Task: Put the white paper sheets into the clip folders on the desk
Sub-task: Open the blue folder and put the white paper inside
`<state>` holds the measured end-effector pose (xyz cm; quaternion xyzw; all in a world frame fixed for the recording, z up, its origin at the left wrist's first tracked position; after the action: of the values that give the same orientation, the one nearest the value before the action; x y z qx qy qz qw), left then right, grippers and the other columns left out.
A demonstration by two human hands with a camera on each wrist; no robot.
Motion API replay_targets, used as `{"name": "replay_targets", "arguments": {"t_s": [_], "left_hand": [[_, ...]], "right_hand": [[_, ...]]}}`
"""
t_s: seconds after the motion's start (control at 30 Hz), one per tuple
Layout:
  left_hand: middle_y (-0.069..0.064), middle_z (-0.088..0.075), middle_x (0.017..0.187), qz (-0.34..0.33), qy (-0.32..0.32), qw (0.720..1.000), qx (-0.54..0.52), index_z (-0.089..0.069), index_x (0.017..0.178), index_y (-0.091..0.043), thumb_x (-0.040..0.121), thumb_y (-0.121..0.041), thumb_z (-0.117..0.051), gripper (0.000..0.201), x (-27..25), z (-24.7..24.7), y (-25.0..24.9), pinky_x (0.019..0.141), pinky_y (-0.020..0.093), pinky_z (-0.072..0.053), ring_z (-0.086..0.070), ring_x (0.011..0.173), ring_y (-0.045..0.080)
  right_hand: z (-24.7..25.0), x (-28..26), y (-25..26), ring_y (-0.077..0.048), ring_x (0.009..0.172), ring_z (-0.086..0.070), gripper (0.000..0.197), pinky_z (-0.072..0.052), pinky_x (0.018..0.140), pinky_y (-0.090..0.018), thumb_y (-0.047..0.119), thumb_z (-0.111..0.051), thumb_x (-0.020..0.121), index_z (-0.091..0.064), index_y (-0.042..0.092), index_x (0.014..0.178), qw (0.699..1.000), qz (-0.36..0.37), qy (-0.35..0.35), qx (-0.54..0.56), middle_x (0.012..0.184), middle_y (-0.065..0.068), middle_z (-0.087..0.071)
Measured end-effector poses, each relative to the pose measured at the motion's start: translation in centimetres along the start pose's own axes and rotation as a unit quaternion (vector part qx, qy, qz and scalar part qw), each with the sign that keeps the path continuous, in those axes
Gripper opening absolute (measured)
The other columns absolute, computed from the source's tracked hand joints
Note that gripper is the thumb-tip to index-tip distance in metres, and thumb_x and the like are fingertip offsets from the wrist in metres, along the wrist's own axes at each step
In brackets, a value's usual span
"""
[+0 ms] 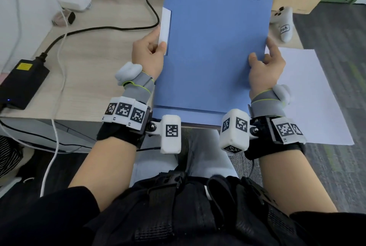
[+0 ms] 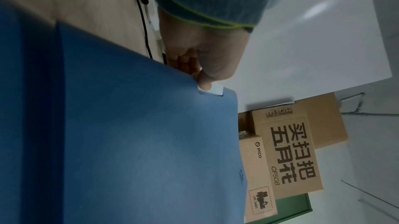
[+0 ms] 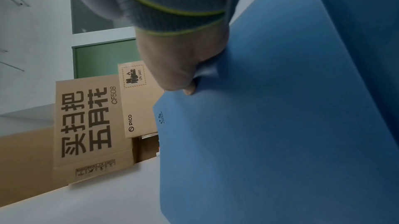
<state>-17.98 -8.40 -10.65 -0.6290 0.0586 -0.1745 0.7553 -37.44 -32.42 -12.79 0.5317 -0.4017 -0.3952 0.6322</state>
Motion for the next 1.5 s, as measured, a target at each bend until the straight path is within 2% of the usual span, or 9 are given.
{"name": "replay_targets", "arguments": {"t_s": [0.1, 0.23, 0.33, 0.57, 0.8, 1.0, 1.17, 1.37, 1.5], "left_hand": [[0.005, -0.044, 0.078, -0.008, 0.025, 1.000, 0.014, -0.053, 0.132, -0.019, 0.086, -0.007, -0.048, 0.048, 0.3, 0.0, 0.2, 0.068, 0.026, -0.034, -0.029, 0.072, 0.022], [0.008, -0.045, 0.076, 0.004, 0.041, 0.999, 0.023, -0.053, 0.132, -0.018, 0.088, -0.003, -0.048, 0.046, 0.8, 0.2, 0.6, 0.064, 0.025, -0.034, -0.029, 0.066, 0.024], [0.002, -0.057, 0.068, 0.021, 0.051, 0.997, 0.048, -0.054, 0.131, -0.017, 0.091, 0.000, -0.045, 0.044, 1.4, 0.7, 1.2, 0.059, 0.015, -0.043, -0.049, 0.049, 0.002], [-0.004, -0.056, 0.069, 0.044, 0.035, 0.996, 0.072, -0.056, 0.127, -0.010, 0.095, -0.001, -0.041, 0.037, 2.5, 2.6, 2.7, 0.055, 0.005, -0.044, -0.054, 0.044, -0.009], [0.002, -0.056, 0.069, 0.081, -0.033, 0.996, -0.011, -0.059, 0.105, -0.012, 0.095, -0.006, -0.047, 0.017, 3.7, 5.1, 3.6, 0.053, 0.010, -0.045, -0.054, 0.042, -0.004], [-0.009, -0.061, 0.048, 0.127, -0.088, 0.986, -0.059, -0.054, 0.081, -0.024, 0.096, -0.013, -0.046, 0.021, 4.6, 6.3, 4.3, 0.050, 0.011, -0.044, -0.054, 0.041, -0.002], [-0.004, -0.063, 0.076, 0.130, -0.061, 0.988, -0.058, -0.046, 0.072, -0.024, 0.097, -0.011, -0.037, 0.030, 4.2, 5.0, 3.9, 0.053, 0.012, -0.041, -0.060, 0.057, 0.003], [-0.003, -0.066, 0.106, 0.162, -0.014, 0.985, -0.066, -0.047, 0.105, -0.027, 0.091, -0.009, -0.042, 0.023, 2.6, 2.8, 3.4, 0.062, 0.019, -0.044, -0.064, 0.073, 0.009], [-0.002, -0.058, 0.112, 0.158, 0.014, 0.987, -0.020, -0.007, 0.149, -0.022, 0.095, -0.009, -0.036, 0.062, 1.6, 1.7, 3.4, 0.071, 0.022, -0.049, -0.063, 0.086, 0.013]], "right_hand": [[0.1, 0.1, 0.0, -0.005, 0.045, -0.026, 0.054, -0.033, 0.052, -0.015, 0.001, -0.051, 0.079, -0.056, 0.020, 0.130, 1.000, 0.000, -0.005, 0.011, 0.041, 0.015, -0.028], [-0.1, 0.1, 0.0, -0.005, 0.043, -0.023, 0.054, -0.029, 0.049, -0.013, -0.001, -0.050, 0.080, -0.055, 0.017, 0.131, 1.000, 0.004, 0.001, 0.023, 0.051, 0.011, -0.026], [0.2, 0.3, -0.4, -0.005, 0.043, -0.023, 0.055, -0.029, 0.048, -0.011, -0.004, -0.048, 0.081, -0.054, 0.016, 0.131, 0.999, -0.013, 0.000, 0.033, 0.046, 0.017, -0.028], [-0.3, 0.1, -1.3, -0.019, 0.073, -0.033, 0.060, -0.036, 0.071, -0.025, 0.003, -0.048, 0.074, -0.055, 0.019, 0.132, 0.996, -0.049, 0.032, 0.069, 0.076, -0.001, -0.040], [-0.1, 0.5, -1.7, 0.007, 0.049, -0.050, 0.055, -0.044, 0.060, -0.008, -0.012, -0.044, 0.084, -0.052, 0.011, 0.133, 0.994, -0.064, 0.047, 0.071, 0.048, 0.025, -0.057], [-0.2, 0.0, -2.0, 0.000, 0.045, -0.040, 0.054, -0.041, 0.058, -0.012, -0.010, -0.047, 0.086, -0.051, 0.012, 0.135, 0.993, -0.081, 0.059, 0.064, 0.041, 0.020, -0.047], [0.0, 0.0, -1.9, -0.001, 0.040, -0.033, 0.053, -0.033, 0.048, -0.010, -0.011, -0.047, 0.086, -0.050, 0.011, 0.134, 0.993, -0.088, 0.044, 0.066, 0.036, 0.018, -0.037], [0.5, -0.2, -2.1, -0.001, 0.040, -0.034, 0.053, -0.034, 0.049, -0.010, -0.010, -0.047, 0.086, -0.054, 0.015, 0.132, 0.993, -0.101, 0.026, 0.057, 0.037, 0.017, -0.033], [0.8, -0.6, -2.5, 0.000, 0.039, -0.035, 0.053, -0.036, 0.049, -0.011, -0.011, -0.045, 0.085, -0.054, 0.014, 0.132, 0.993, -0.108, 0.021, 0.042, 0.040, 0.016, -0.036]]}}
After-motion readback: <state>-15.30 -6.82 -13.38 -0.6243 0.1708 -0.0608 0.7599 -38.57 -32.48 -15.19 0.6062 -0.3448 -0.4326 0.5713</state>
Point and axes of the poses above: each hand's wrist, its own x-axis towards the middle knuckle, its own z-axis out of the back of the hand, y = z × x, the point moved 9 cm from there along x, towards the middle knuckle
